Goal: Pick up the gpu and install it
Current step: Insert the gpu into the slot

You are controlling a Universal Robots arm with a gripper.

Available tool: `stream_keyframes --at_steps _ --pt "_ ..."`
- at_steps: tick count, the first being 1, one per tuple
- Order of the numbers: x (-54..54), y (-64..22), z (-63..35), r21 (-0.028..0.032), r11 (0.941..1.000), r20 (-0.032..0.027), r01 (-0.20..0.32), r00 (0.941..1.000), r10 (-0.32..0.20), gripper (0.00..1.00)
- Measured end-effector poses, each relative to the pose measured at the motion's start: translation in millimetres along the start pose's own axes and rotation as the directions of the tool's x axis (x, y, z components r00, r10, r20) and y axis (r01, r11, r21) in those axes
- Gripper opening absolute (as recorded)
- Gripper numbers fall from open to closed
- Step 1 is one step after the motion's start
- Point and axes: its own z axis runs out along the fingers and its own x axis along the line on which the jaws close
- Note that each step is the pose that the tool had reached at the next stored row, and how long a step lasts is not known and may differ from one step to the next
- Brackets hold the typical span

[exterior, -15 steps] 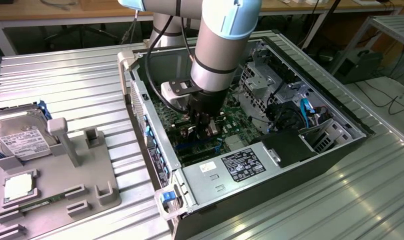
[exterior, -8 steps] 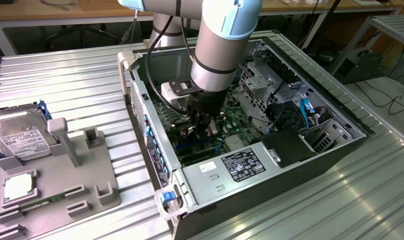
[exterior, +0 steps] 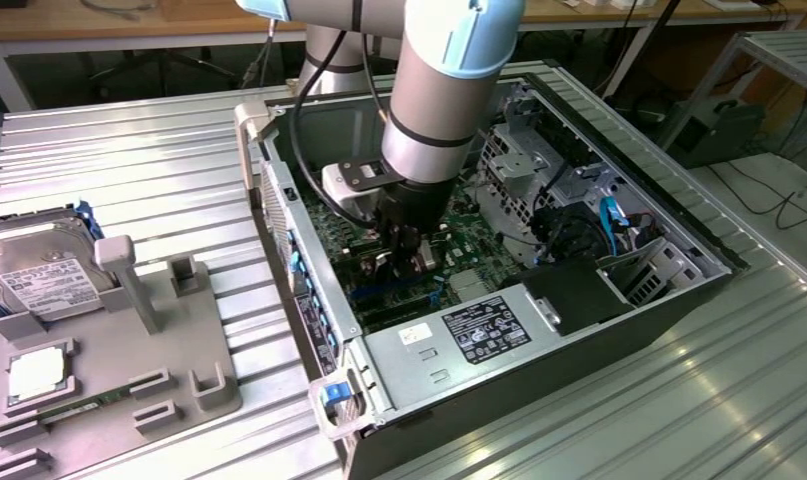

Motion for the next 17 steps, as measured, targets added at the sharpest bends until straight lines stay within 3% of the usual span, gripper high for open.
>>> stream_keyframes --at_steps 3,17 --pt "0.0 0.1 -1.0 -0.0001 1.0000 -0.0023 0.000 1.0000 0.000 0.28" --pt "0.0 -3.1 -1.0 -0.0019 1.0000 -0.0028 0.000 1.0000 0.000 0.28"
